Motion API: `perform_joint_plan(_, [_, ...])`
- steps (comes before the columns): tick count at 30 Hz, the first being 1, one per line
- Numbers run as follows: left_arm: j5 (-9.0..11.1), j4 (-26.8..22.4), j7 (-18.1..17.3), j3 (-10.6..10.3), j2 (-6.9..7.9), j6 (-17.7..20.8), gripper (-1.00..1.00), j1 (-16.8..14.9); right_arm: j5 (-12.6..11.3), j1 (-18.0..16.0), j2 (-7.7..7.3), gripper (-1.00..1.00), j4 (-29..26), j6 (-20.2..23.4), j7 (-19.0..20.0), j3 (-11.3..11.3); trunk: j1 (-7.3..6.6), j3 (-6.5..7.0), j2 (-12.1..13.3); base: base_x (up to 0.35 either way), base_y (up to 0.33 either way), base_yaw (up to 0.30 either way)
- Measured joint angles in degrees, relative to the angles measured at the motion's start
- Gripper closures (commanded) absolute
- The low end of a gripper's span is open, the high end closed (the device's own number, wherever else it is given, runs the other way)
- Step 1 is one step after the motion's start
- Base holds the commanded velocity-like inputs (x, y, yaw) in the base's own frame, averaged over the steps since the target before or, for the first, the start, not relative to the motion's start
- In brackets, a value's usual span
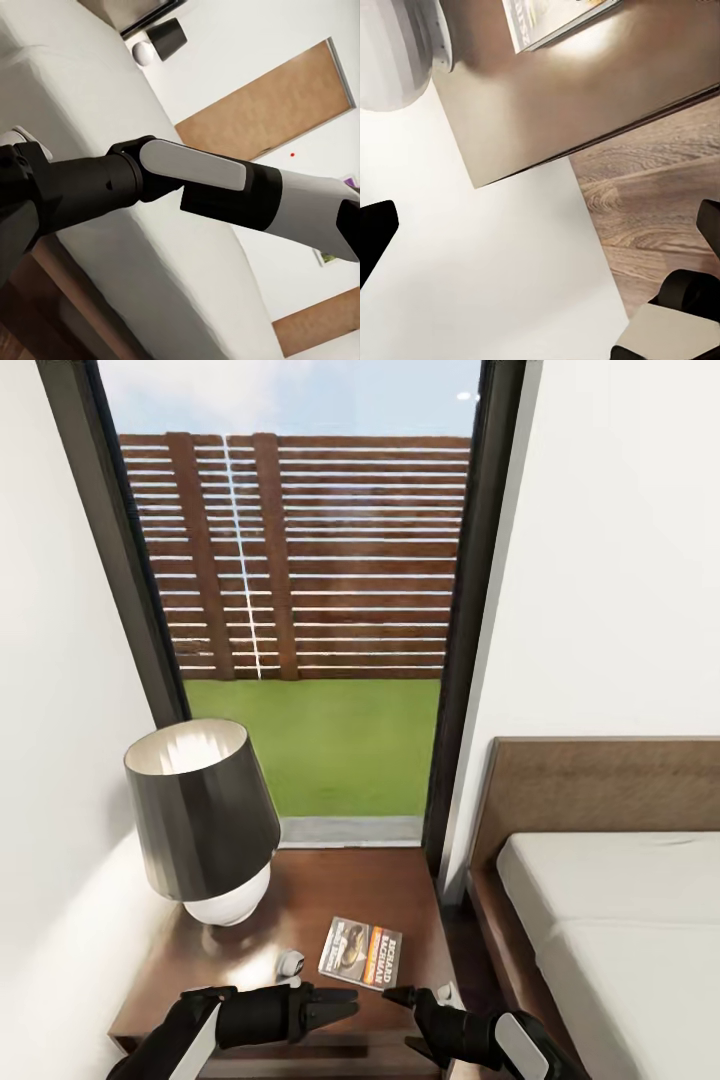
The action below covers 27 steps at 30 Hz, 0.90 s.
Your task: In the bedroom, move the book from the bed onto either nightstand, and place the two sandals side by side next to the bed.
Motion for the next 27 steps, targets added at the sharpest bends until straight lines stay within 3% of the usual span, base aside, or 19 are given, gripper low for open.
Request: perform_joint_plan(27, [-0.09, 0.25, 0.25, -0.02, -0.05, -0.06, -1.0, 0.0, 0.02, 0.01, 0.0, -1.0, 0.0, -1.0, 0.01, 0.08, -5.93, 4.85, 10.83, 0.0, 0.0, 0.0])
